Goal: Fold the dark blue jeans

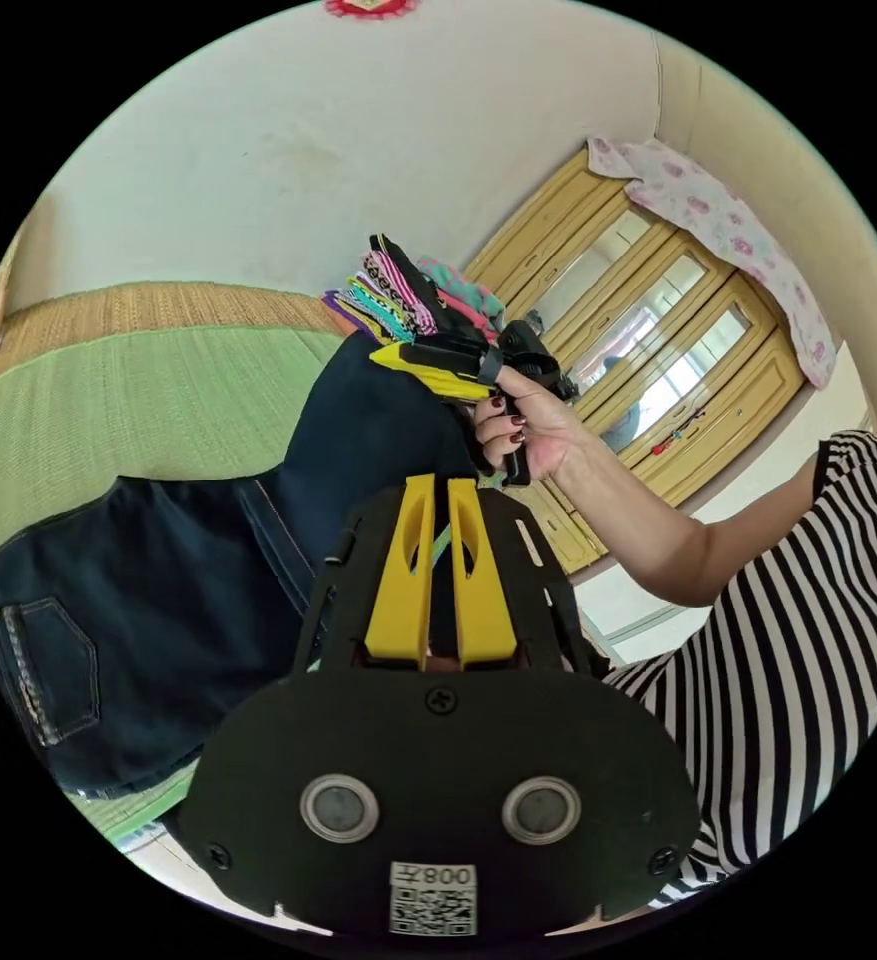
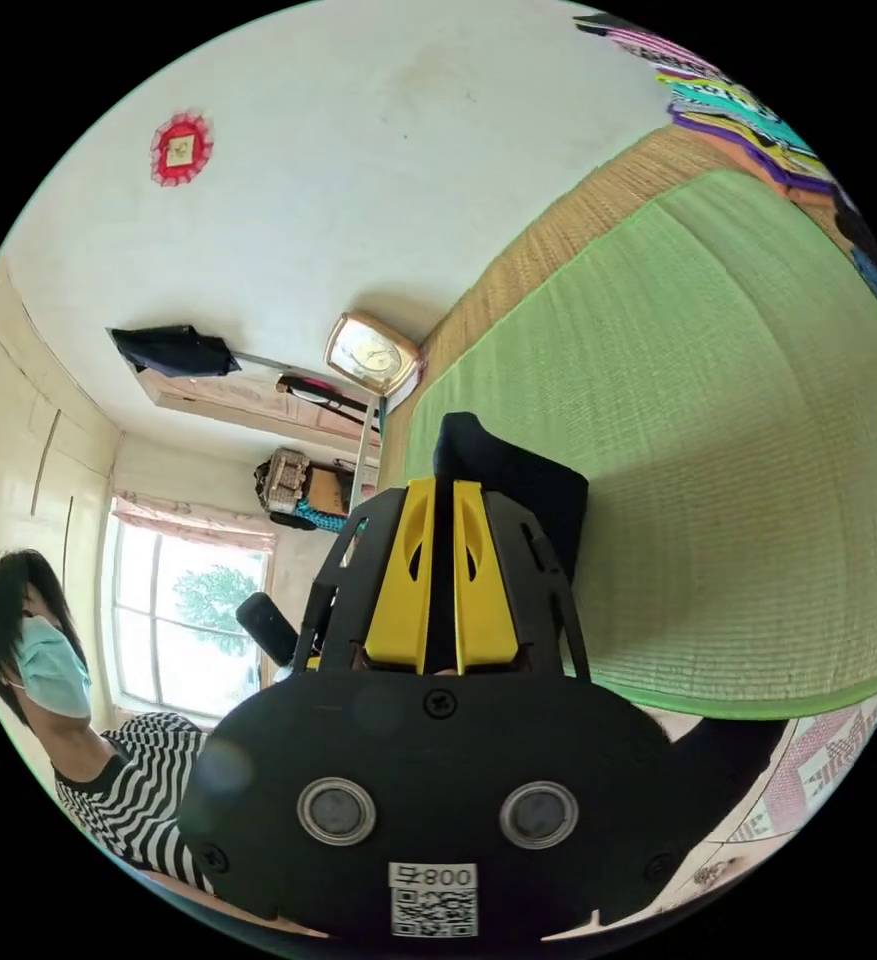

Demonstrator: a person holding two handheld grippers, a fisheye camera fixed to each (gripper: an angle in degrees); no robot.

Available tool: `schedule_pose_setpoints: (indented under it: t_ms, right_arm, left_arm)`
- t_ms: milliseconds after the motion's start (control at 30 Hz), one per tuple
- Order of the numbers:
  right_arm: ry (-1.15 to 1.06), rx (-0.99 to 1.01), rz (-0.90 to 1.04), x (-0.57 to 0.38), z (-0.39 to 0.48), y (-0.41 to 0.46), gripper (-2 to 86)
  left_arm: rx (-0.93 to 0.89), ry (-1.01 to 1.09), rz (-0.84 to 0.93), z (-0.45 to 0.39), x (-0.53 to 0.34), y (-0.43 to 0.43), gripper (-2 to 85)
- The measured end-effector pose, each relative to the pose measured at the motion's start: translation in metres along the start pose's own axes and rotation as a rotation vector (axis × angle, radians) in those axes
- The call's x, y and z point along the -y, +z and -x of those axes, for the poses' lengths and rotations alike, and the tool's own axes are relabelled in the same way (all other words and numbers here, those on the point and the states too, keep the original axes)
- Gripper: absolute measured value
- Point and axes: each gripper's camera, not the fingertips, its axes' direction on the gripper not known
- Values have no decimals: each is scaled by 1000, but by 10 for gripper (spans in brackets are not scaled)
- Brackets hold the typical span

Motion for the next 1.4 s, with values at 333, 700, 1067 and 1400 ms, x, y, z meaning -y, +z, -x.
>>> schedule_pose_setpoints:
  t_ms: [333,700,1067,1400]
  right_arm:
    - [-95,-54,202,13,128,217,24]
    - [-183,-148,374,3,214,394,25]
    - [-165,-210,499,2,232,509,34]
    - [-403,-195,544,7,262,528,1]
  left_arm:
    - [99,-303,-272,81,-72,-226,21]
    - [87,-539,-493,144,-144,-385,22]
    - [99,-753,-535,190,-175,-467,23]
    - [287,-735,-631,148,-176,-507,4]
